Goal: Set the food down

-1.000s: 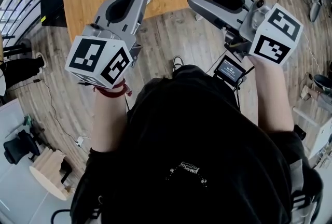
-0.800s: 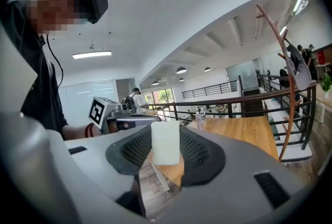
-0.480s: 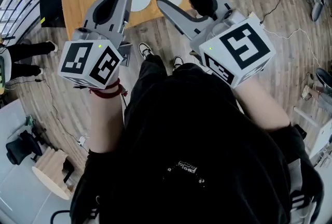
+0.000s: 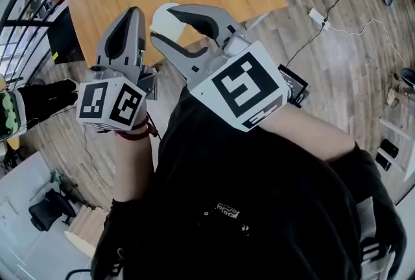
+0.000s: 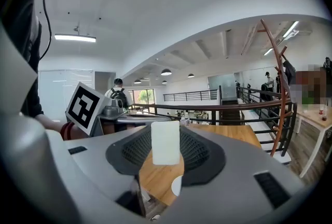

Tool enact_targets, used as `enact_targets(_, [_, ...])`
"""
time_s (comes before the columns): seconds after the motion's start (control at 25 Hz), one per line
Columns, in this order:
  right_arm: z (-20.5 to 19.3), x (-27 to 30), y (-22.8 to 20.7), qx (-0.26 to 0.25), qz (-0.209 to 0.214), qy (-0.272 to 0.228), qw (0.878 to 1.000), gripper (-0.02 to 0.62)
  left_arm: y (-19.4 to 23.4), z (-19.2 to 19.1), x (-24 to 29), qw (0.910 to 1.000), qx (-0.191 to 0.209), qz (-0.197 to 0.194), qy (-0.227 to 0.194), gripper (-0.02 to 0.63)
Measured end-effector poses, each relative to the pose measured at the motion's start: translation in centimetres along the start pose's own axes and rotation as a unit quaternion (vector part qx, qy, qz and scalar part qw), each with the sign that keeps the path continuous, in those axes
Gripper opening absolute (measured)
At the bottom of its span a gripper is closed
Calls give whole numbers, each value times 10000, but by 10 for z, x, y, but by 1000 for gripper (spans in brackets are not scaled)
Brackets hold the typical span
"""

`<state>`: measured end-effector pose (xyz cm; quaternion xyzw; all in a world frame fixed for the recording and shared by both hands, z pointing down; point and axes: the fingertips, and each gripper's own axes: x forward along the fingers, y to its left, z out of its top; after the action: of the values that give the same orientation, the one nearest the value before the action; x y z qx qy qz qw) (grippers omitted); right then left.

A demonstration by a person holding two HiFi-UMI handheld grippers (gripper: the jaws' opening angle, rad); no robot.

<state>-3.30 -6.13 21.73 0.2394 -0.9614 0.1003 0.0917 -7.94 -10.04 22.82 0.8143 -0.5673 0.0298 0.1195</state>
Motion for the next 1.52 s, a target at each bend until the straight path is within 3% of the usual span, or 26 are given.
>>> enact_targets(0.8, [13,149,4,-74,-512,311,9982,173,130,3,21,9998,-9,-174,8,5])
enact_targets(1.08, [11,179,6,-112,-721,459,9963,173,158,1,24,9994,-11,-330,34,5])
enact_targets(1.52, [15,195,-16,-59,-663,514,9965,173,174,8,44,9999,-167,8,-15,5])
